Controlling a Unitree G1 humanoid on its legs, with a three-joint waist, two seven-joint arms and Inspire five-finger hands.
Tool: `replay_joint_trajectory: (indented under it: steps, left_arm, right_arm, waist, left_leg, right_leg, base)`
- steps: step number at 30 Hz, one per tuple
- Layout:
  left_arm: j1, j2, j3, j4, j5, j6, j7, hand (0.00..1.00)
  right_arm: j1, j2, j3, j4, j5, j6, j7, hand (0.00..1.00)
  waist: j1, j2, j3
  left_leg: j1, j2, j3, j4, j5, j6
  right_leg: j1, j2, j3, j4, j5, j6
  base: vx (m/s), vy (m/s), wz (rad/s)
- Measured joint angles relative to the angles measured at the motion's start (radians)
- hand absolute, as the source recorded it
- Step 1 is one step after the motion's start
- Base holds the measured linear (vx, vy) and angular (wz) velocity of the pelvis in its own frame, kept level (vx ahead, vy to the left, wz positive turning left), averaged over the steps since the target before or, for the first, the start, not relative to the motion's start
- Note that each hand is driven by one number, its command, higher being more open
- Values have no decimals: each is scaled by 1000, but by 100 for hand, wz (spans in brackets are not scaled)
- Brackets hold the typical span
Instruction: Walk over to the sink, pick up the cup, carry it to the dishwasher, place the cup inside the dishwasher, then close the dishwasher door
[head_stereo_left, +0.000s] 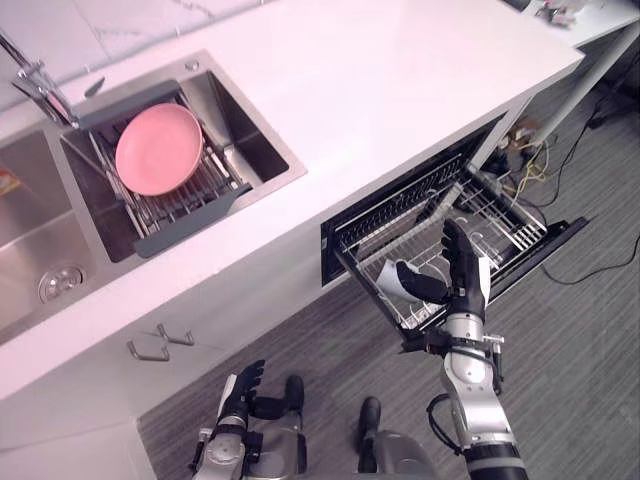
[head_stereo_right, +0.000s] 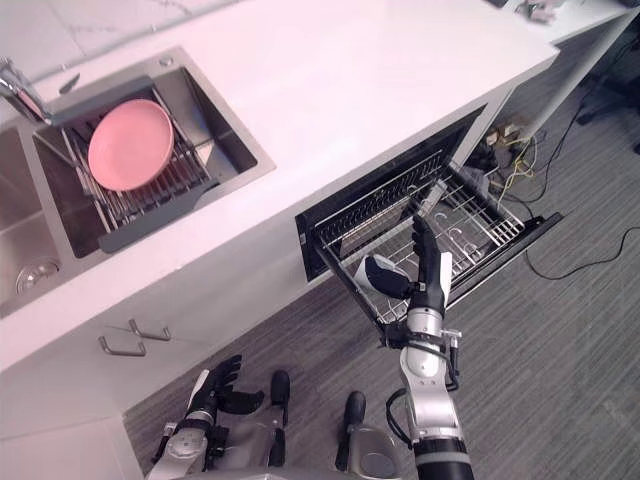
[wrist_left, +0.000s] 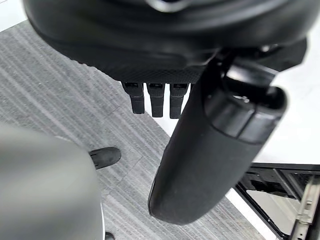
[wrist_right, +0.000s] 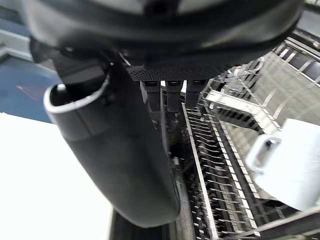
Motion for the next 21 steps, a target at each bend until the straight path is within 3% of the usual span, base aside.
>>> replay_joint_trajectory:
  steps: [6, 14, 17, 19, 21]
  left_arm:
    - [13, -13, 10, 33, -1, 2, 0, 90]
    - [21, -19, 15, 43, -1, 0, 0, 90]
    - [15, -25, 13, 40, -2, -3, 0, 90]
    - [14, -26, 11, 41, 0, -4, 0, 90]
    - [12, -31, 11, 42, 17, -5, -1, 90]
  right_arm:
    - [70, 33, 4, -51, 39, -17, 34, 90]
    - [75, 34, 50, -160, 37, -35, 43, 90]
    - [62, 0, 69, -182, 17, -50, 31, 90]
    - [52, -18, 76, -183, -3, -50, 25, 90]
    - [23, -62, 80, -186, -54, -49, 10, 90]
  waist:
    - [-6, 0, -54]
    - [0, 4, -83]
    - [6, 4, -83]
    - [8, 7, -85]
    - [3, 10, -86]
  left_leg:
    - [20, -1, -9, 0, -10, 1]
    - [28, -7, -66, 0, -13, 2]
    - [-40, -20, -123, 52, -20, 3]
    - [-58, -5, -43, 57, -50, 32]
    - [-77, 40, 175, 89, -59, 44]
  right_leg:
    - [37, 2, -11, -27, 0, 1]
    - [82, 3, -67, -47, -7, 1]
    - [79, -5, -155, -28, -23, 0]
    - [82, -7, -197, -28, -26, 0]
    - [99, -33, -275, -30, -32, 10]
  base:
    - [52, -8, 4]
    - [13, -10, 22]
    - [-50, -15, 73]
    - [-52, 4, 74]
    - [17, 44, 107]
